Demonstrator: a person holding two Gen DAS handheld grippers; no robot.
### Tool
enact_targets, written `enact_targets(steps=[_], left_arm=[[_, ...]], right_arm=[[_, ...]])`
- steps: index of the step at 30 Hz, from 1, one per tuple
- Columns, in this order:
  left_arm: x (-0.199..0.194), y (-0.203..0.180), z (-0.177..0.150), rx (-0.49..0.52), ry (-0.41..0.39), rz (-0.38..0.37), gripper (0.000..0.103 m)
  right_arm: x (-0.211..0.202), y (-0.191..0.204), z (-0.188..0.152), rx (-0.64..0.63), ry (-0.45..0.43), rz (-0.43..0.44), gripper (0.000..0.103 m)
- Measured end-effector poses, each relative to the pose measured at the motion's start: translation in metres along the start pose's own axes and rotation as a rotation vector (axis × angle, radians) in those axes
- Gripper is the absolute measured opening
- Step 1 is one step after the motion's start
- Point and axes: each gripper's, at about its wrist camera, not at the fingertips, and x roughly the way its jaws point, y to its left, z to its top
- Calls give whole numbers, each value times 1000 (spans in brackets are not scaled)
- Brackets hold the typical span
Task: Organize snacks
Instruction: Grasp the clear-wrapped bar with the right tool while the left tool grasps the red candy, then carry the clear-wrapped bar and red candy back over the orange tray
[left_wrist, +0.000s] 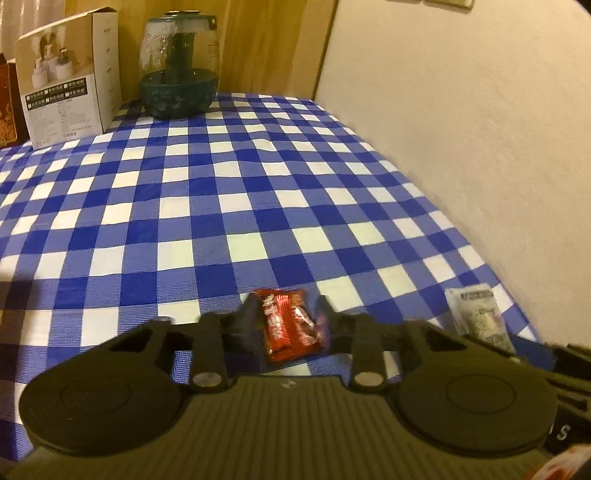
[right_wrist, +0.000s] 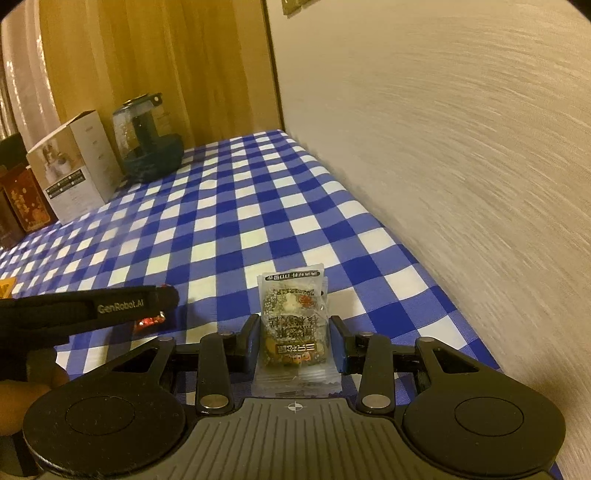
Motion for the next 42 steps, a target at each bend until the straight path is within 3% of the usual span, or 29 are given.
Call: enact_targets(steps=[8,19,42], left_arm=[[-17,10,-11,18,13,-19,23],[-75,23,-34,13,40,-32,23],[-229,85,-103,-42,48,-20,23]], right_arm=[[-6,4,1,2,-12,2,39],[-32,19,-8,-5,2,25,39],[-159,99,-92,32,13,91,39]])
